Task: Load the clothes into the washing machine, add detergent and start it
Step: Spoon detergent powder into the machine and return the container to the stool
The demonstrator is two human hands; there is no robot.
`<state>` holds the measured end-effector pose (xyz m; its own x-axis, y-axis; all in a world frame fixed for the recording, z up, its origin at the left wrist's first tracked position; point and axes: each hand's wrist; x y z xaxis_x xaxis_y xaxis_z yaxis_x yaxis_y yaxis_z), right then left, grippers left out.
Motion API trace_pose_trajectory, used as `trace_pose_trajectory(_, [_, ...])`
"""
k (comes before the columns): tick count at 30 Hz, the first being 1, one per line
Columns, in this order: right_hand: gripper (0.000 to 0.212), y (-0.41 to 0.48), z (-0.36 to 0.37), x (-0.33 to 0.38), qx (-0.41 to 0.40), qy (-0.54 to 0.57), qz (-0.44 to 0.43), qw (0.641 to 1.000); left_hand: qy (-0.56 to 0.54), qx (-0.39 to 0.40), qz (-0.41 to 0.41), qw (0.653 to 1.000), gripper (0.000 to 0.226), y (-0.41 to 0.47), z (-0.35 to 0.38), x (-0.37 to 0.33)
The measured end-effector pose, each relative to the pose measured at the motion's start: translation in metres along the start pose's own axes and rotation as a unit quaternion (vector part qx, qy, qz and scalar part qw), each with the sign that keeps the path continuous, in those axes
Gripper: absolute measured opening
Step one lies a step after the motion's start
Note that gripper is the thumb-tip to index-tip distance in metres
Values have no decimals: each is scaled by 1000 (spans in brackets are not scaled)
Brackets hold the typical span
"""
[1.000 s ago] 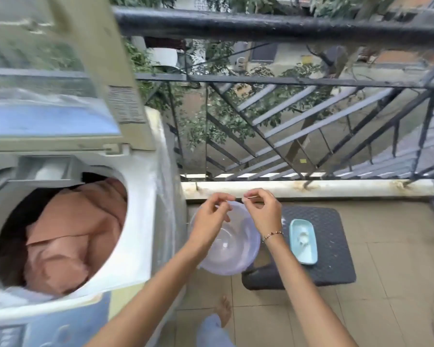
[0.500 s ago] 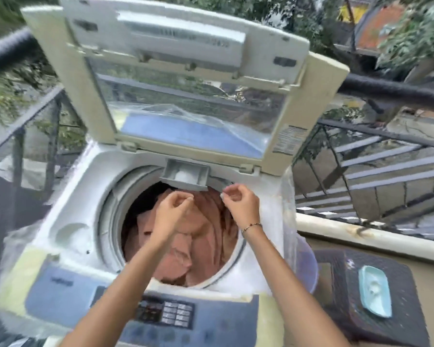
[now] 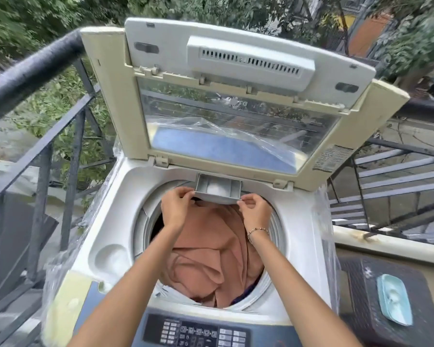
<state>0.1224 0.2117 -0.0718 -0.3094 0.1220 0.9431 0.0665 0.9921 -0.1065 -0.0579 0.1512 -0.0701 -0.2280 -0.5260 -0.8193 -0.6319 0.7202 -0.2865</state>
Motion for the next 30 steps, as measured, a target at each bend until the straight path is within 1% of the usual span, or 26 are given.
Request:
trace_pose_trajectory(6, [17, 12, 6, 12, -33, 15, 1, 999, 6, -18, 26, 999, 6, 8, 0, -19])
trace_pose_trajectory(10, [19, 21, 12, 19, -47, 39, 32, 998, 51, -37, 22, 998, 23, 18, 0, -24])
trace_pose_trajectory(13, [16, 27, 15, 20, -50, 25, 41, 998, 73, -40, 20, 996, 29, 23, 1, -28])
trace_pose_trajectory(16, [20, 31, 16, 19, -54, 15, 44, 997, 83, -37, 7, 996, 34, 26, 2, -32])
trace_pose_trajectory(20, [28, 33, 20, 19, -79, 18, 50, 995, 86, -28, -1, 996, 31, 30, 5, -34])
trace_pose_trajectory(24, [29, 31, 23, 21, -95, 7, 55, 994, 98, -24, 1, 995, 32, 28, 4, -37])
trace_pose_trajectory(27, [29, 29, 22, 23, -92, 9, 56, 994, 110, -17, 32, 993, 33, 24, 2, -40])
trace_pose_trajectory(30, [26, 28, 18, 25, -77, 4, 54, 996, 129, -6, 110, 985, 34, 17, -3, -49])
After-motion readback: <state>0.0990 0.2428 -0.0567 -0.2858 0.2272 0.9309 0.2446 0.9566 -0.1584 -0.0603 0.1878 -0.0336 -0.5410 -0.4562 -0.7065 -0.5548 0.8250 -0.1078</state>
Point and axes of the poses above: each hand's wrist, its own y-axis towards the middle knuckle, its own z-axis out of the palm, x = y × z, and after that the axes turned 10 degrees about y, right-handed
